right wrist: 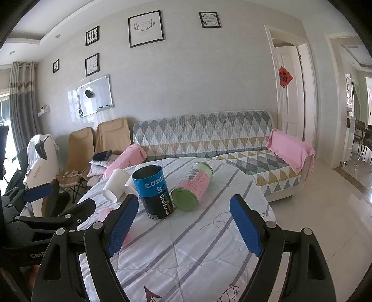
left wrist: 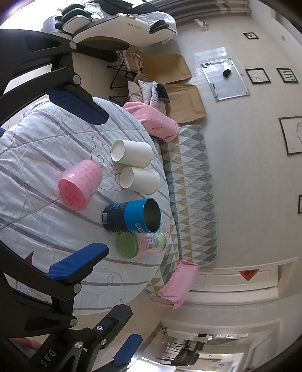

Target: Flip cup upright

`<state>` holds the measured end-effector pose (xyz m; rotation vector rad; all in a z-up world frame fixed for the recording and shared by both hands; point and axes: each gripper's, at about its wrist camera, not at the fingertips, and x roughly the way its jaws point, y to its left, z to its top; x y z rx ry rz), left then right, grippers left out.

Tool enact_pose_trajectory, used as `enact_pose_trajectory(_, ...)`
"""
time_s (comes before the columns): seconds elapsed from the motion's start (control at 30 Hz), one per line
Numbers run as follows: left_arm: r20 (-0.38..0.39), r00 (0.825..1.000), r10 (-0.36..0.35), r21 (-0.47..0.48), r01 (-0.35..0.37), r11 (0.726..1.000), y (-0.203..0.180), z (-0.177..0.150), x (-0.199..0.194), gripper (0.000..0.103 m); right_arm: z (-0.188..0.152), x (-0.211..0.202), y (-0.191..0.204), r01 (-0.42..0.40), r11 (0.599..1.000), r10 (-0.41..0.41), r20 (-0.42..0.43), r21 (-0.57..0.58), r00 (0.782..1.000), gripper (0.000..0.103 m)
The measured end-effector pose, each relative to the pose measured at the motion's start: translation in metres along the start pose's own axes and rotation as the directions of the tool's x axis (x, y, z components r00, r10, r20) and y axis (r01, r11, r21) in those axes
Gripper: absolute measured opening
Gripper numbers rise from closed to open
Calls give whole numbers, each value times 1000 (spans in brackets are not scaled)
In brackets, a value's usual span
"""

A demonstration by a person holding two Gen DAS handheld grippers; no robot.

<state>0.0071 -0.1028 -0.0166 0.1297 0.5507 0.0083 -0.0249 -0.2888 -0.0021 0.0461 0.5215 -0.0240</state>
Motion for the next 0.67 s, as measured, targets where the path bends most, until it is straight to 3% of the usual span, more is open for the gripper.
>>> enact_pose_trajectory(0.5,0,1000,4,-1,-4,1000,4,5,2,103,3,8,-3,25,1000,-25,-30,-14,999,82)
enact_pose_trajectory(0.67,-1,1000,-3,-23,3,1000,13,5,10,103,1,22,-6,62,998,-61,-75,0,995,82)
